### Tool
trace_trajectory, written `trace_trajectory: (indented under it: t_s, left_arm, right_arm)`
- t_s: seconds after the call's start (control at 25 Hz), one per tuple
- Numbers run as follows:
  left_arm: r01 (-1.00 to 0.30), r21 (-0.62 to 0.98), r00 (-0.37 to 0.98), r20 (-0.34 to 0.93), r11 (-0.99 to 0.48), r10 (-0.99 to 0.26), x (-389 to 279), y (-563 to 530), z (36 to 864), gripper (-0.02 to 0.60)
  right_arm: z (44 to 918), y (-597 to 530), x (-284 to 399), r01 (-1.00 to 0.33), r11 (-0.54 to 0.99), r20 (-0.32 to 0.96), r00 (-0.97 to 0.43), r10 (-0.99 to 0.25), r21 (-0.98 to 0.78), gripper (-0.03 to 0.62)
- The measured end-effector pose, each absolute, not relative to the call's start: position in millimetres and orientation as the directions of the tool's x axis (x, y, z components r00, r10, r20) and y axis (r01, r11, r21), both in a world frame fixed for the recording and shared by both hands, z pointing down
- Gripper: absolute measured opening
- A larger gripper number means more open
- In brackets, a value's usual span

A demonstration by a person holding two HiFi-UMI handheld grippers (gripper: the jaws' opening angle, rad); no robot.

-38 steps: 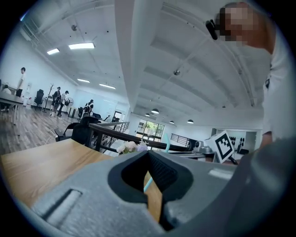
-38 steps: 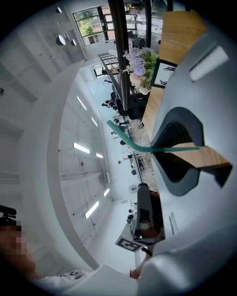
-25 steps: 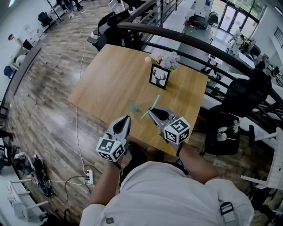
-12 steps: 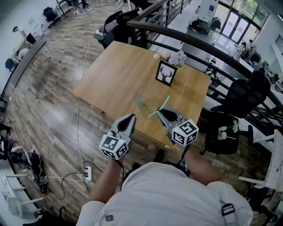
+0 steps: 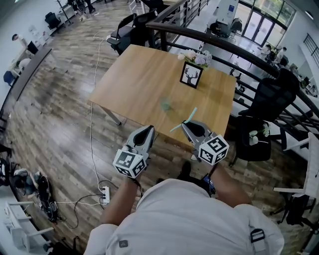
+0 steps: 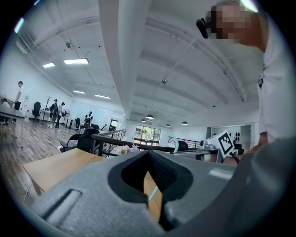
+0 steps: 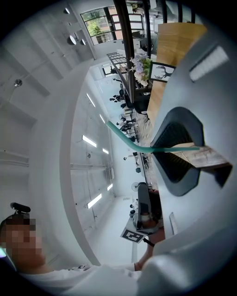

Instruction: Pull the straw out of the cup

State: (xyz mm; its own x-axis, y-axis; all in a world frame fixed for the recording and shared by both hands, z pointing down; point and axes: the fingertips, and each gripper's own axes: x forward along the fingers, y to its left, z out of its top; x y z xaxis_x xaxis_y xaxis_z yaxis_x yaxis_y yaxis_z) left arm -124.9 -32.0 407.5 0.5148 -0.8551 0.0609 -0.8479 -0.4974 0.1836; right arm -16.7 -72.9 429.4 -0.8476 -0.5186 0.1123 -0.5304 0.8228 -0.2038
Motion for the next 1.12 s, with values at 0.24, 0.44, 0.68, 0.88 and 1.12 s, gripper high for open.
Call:
trace_trajectory:
  t_s: [0.24,0.44,0.68,0.88,1.12]
  left_arm:
    - [-0.829,0.201,0.542,0.053,-0.522,-0.839,-142.3,8.9,410.5,0.003]
    - [-0.817,0.204,0.558,0.043,-0.540,-0.829,-149.1,27.1,409.6,0.003]
    - [-0.810,0.201,0.570,0.048,-0.551,-0.820,-153.2,37.2,410.0,0.004]
    - [-0.814,0.188,0.568,0.052,-0.550,-0.822,-155.7,39.5,412.9,0.003]
    - [-0.818,0.194,0.560,0.052,-0.542,-0.827,-163.0,42.2,418.4,0.003]
  right_arm:
    - [421.3,-18.3,-33.2,-0.545,0.818,0.081,-0.838,-0.540,-0.181,0.040]
    - [415.2,3.4,-43.4,-0.552,0.818,0.072,-0.833,-0.548,-0.161,0.038]
    - [405.3,14.1,-48.3,-0.559,0.817,0.063,-0.828,-0.557,-0.140,0.038]
    - [404.6,17.6,-51.7,-0.559,0.818,0.066,-0.829,-0.555,-0.138,0.038]
    - [404.4,18.9,-58.4,-0.558,0.821,0.073,-0.830,-0.554,-0.122,0.038]
